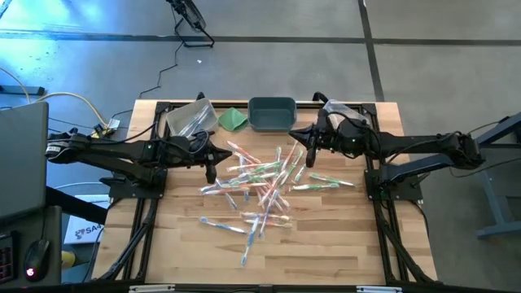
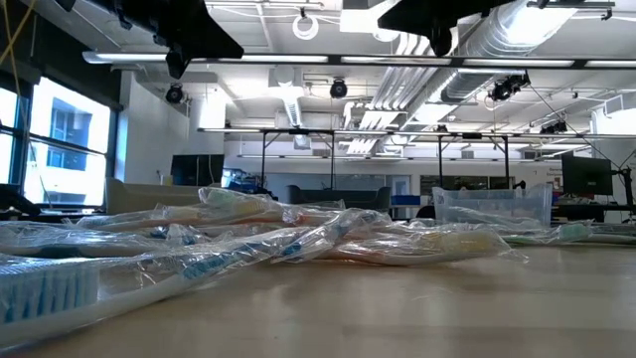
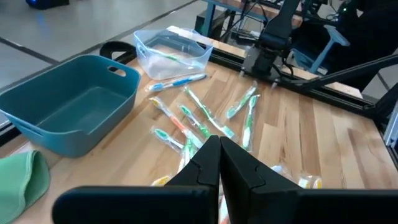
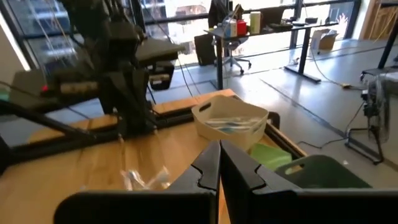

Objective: Pick & Place Toothbrushes
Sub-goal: Put the orange toothbrush into the blue bin

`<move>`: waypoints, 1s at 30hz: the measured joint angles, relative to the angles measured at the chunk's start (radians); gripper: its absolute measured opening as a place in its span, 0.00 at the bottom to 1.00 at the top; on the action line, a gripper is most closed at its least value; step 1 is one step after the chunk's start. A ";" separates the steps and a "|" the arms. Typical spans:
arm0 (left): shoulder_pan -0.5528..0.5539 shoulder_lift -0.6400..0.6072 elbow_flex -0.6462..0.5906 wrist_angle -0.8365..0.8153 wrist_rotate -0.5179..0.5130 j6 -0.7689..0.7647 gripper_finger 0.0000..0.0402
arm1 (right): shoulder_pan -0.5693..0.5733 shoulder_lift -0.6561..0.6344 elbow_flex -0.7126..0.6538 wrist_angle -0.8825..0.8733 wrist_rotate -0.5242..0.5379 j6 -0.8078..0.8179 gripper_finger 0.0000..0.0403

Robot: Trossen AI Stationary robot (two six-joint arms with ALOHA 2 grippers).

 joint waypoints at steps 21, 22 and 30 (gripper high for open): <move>-0.215 0.154 0.240 -0.608 -0.175 -0.133 0.00 | -0.088 0.000 0.000 -0.015 0.002 -0.123 0.01; -0.215 0.153 0.240 -0.611 -0.175 -0.133 0.00 | -0.091 0.000 0.000 -0.017 0.002 -0.123 0.01; -0.216 0.153 0.240 -0.629 -0.147 -0.138 0.00 | -0.094 0.000 0.000 -0.057 -0.003 -0.123 0.01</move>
